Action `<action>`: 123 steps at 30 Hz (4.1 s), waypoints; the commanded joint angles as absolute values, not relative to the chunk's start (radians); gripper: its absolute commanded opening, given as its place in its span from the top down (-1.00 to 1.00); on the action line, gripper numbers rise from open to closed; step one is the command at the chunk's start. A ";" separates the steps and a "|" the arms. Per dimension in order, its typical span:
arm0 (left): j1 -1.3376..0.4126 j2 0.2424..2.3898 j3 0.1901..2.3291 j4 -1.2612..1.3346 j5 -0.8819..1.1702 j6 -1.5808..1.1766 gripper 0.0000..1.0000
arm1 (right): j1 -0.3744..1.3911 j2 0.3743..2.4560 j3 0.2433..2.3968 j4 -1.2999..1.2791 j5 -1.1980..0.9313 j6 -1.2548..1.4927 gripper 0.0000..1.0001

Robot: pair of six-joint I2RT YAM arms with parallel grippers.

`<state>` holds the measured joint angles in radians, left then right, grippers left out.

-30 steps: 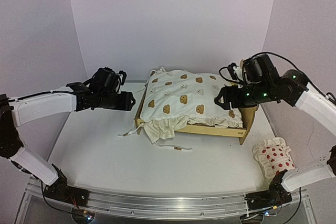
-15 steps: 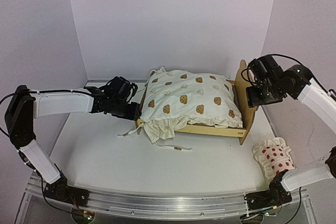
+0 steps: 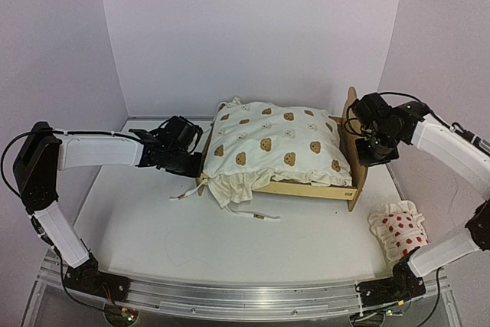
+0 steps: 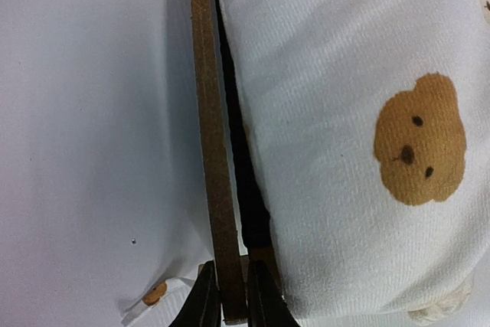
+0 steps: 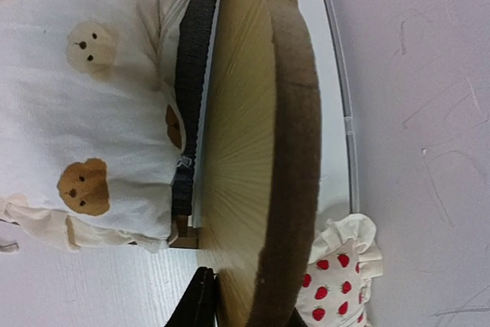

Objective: Set up the pet bed

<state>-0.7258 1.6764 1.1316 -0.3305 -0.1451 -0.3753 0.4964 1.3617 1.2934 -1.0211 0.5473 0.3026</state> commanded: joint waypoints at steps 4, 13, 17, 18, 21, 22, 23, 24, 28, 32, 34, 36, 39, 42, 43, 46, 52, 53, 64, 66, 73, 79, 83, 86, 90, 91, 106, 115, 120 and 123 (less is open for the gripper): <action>-0.727 1.626 1.100 -0.378 -0.273 -0.430 0.79 | 0.524 1.365 1.285 -0.954 0.304 0.291 0.92; -0.727 1.386 0.939 -0.495 -0.377 -0.508 0.78 | 0.721 1.379 1.293 -0.902 0.297 0.318 1.00; -0.726 1.277 0.877 -0.545 -0.404 -0.538 0.74 | 0.778 1.399 1.297 -0.884 0.313 0.336 1.00; -0.726 1.257 0.867 -0.554 -0.407 -0.543 0.70 | 0.786 1.402 1.293 -0.879 0.324 0.342 1.00; -0.726 1.229 0.849 -0.576 -0.422 -0.556 0.55 | 0.789 1.401 1.274 -0.865 0.353 0.355 1.00; -0.726 1.226 0.849 -0.583 -0.428 -0.558 0.49 | 0.789 1.399 1.269 -0.862 0.362 0.357 1.00; -0.726 1.225 0.853 -0.590 -0.437 -0.558 0.42 | 0.789 1.396 1.266 -0.861 0.367 0.356 0.98; -0.726 1.226 0.867 -0.606 -0.450 -0.559 0.36 | 0.789 1.393 1.264 -0.861 0.368 0.353 0.90; -0.726 1.243 0.992 -0.701 -0.509 -0.556 0.05 | 0.788 1.366 1.255 -0.861 0.369 0.332 0.42; -0.730 1.264 1.149 -0.702 -0.489 -0.485 -0.12 | 0.789 1.304 1.251 -0.862 0.418 0.312 -0.15; -0.740 1.313 1.240 -0.723 -0.483 -0.445 -0.18 | 0.788 1.263 1.245 -0.863 0.436 0.304 -0.36; -0.778 1.375 1.337 -0.739 -0.485 -0.401 -0.21 | 0.788 1.222 1.236 -0.864 0.445 0.301 -0.51; -0.902 1.478 1.452 -0.705 -0.485 -0.313 -0.23 | 0.788 1.166 1.214 -0.873 0.461 0.304 -0.60; -1.020 1.610 1.581 -0.657 -0.418 -0.195 -0.23 | 0.788 1.096 1.181 -0.884 0.487 0.310 -0.61; -1.047 1.661 1.628 -0.650 -0.394 -0.165 -0.23 | 0.788 1.070 1.170 -0.888 0.494 0.311 -0.61; -1.122 1.822 1.778 -0.655 -0.359 -0.083 -0.23 | 0.788 0.993 1.140 -0.901 0.503 0.320 -0.60; -1.213 2.111 2.084 -0.679 -0.288 0.082 -0.20 | 0.788 0.888 1.097 -0.924 0.517 0.325 -0.55; -1.217 2.151 2.139 -0.686 -0.276 0.098 -0.19 | 0.788 0.881 1.093 -0.927 0.515 0.327 -0.53; -1.220 2.378 2.318 -0.708 -0.275 0.194 -0.10 | 0.788 0.852 1.046 -0.942 0.495 0.335 -0.48; -1.221 2.387 2.322 -0.714 -0.278 0.194 -0.06 | 0.788 0.852 1.040 -0.943 0.499 0.337 -0.47; -1.210 2.395 2.267 -0.689 -0.349 0.200 0.03 | 0.788 0.863 1.032 -0.942 0.480 0.343 -0.47; -1.205 2.347 2.126 -0.613 -0.392 0.201 -0.12 | 0.788 0.861 1.026 -0.943 0.476 0.348 -0.47; -1.196 2.250 1.939 -0.428 -0.337 0.206 -0.15 | 0.788 0.873 1.030 -0.943 0.475 0.348 -0.46; -1.185 2.235 1.887 -0.372 -0.363 0.216 -0.10 | 0.788 0.879 1.036 -0.943 0.467 0.350 -0.46; -1.170 2.222 1.828 -0.300 -0.391 0.219 -0.02 | 0.787 0.886 1.036 -0.942 0.459 0.354 -0.45; -1.169 2.213 1.807 -0.276 -0.393 0.222 0.00 | 0.788 0.887 1.036 -0.942 0.459 0.354 -0.45; -1.166 2.094 1.756 -0.159 -0.343 0.222 0.06 | 0.788 0.935 1.054 -0.941 0.445 0.354 -0.44; -1.163 2.130 1.781 -0.144 -0.342 0.228 0.27 | 0.788 0.941 1.054 -0.942 0.438 0.354 -0.43; -1.162 2.145 1.789 -0.161 -0.307 0.220 0.01 | 0.787 0.942 1.054 -0.942 0.439 0.353 -0.43; -1.163 2.133 1.774 -0.150 -0.249 0.211 -0.18 | 0.787 0.945 1.054 -0.942 0.437 0.353 -0.43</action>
<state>-1.1606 2.1651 1.7470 -0.1815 -0.3107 0.2133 0.7860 0.9417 1.0332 -0.9440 0.4435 0.3427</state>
